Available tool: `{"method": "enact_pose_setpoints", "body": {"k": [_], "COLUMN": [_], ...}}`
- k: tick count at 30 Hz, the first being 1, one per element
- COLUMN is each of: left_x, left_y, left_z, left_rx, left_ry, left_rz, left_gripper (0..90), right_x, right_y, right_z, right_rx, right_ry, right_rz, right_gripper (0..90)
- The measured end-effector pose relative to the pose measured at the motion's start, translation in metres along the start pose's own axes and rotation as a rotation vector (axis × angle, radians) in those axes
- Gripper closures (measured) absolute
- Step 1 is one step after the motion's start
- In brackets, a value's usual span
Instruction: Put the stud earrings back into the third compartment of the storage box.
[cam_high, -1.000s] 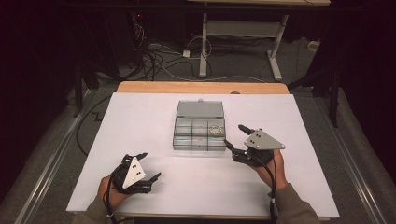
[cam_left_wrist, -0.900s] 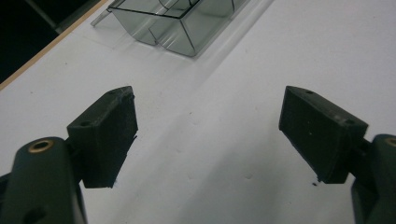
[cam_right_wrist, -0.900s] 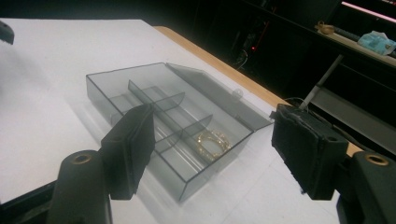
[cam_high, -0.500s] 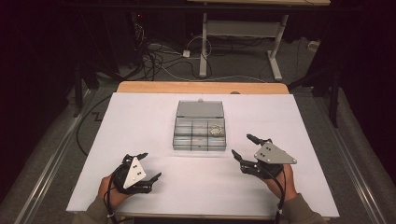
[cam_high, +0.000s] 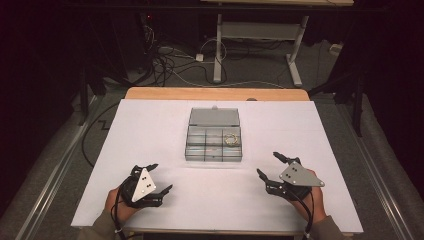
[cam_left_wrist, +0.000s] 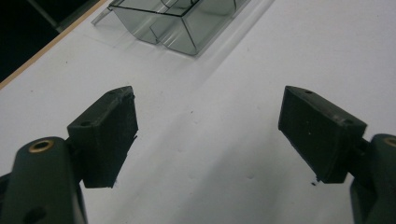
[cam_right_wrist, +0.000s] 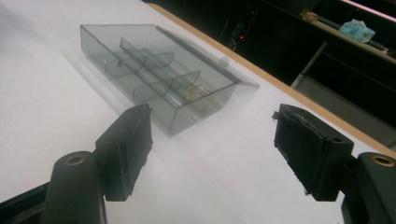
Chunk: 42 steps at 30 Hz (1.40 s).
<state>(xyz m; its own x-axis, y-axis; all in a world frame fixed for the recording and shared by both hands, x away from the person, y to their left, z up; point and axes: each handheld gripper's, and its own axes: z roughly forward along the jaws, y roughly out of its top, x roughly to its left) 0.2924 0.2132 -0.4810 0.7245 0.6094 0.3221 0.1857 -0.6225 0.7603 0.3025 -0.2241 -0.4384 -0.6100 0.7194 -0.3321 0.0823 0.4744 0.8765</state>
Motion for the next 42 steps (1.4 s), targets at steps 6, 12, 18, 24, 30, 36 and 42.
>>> {"method": "enact_pose_setpoints", "body": {"k": [6,12,18,24,30,36,42], "left_x": [0.002,0.002,0.005,0.007,0.008,0.010,0.009], "left_y": [-0.001,-0.002,-0.002,-0.001,0.000,0.000,0.000], "left_z": [0.002,0.002,0.004,0.006,0.008,0.010,0.009], "left_rx": [0.018,0.021,0.034,0.054,0.085,0.100,0.102], "left_ry": [0.003,0.006,-0.002,-0.023,-0.056,-0.073,-0.074], "left_rz": [-0.007,-0.016,-0.030,-0.034,-0.030,-0.034,-0.028], "left_gripper": [18.5,21.1,34.6,58.9,81.9,86.6,86.5], "right_x": [0.000,0.001,0.003,0.002,-0.003,-0.003,-0.004], "right_y": [-0.013,-0.023,-0.027,-0.030,-0.031,-0.031,-0.032], "right_z": [-0.008,-0.010,-0.010,-0.008,-0.005,-0.003,-0.003], "right_rx": [-0.005,0.030,0.057,0.063,0.091,0.095,0.092], "right_ry": [0.023,0.029,0.077,0.096,0.094,0.116,0.129], "right_rz": [0.030,0.053,0.034,0.014,0.013,-0.002,-0.001], "right_gripper": [26.2,20.5,20.7,60.9,84.4,90.0,90.0]}}
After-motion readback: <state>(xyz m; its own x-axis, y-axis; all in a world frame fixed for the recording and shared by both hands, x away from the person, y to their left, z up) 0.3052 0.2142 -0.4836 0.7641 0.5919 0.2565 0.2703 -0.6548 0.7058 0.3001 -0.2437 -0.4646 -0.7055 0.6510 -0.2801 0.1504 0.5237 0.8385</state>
